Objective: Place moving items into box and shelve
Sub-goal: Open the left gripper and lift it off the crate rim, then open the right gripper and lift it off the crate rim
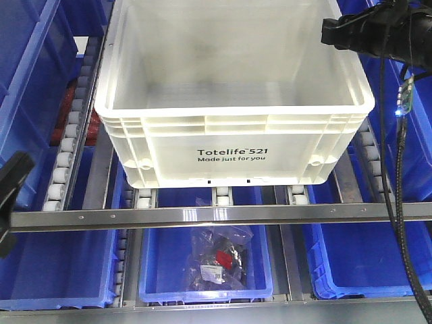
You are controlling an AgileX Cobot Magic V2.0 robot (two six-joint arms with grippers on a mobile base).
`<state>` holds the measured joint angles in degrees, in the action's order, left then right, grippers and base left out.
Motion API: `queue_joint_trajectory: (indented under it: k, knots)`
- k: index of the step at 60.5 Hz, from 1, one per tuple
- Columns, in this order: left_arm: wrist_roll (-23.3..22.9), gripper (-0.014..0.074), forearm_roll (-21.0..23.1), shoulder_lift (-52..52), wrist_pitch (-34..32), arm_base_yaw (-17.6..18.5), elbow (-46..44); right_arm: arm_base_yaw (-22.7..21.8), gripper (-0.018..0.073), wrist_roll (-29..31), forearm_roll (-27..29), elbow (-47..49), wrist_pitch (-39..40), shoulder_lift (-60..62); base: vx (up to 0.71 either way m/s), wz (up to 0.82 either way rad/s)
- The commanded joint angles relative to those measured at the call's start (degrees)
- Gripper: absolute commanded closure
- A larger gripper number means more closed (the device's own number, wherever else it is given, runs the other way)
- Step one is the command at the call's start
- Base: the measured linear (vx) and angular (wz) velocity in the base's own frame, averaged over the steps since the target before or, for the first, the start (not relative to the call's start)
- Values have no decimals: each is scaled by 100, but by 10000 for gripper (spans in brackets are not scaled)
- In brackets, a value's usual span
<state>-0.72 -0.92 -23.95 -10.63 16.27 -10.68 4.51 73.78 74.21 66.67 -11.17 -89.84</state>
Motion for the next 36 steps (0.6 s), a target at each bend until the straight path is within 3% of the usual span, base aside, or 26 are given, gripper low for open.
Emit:
queue_joint_trajectory:
  k: [1,11,20,22,29,36]
  knots:
    - [227,-32,302,346,-389,-242,70,-1,104,79,90,200,107,254,0,0]
    - [209,0,348,891,-281,-840,631,-1,104,79,90,200,107,254,0,0]
    - [166,75,348,1286,-554,-963,1226,-1,104,79,90,200,113,254,0,0]
    - [166,105,354,1401,-653,-977,1372,-1,104,79,90,200,113,254,0,0]
    - [166,237,354,1844,-42,-1010,1363,-1,104,79,90,200,113,254,0,0]
    - [166,443,354,2392,458,-1010,1363,-1,104,79,90,200,113,254,0,0]
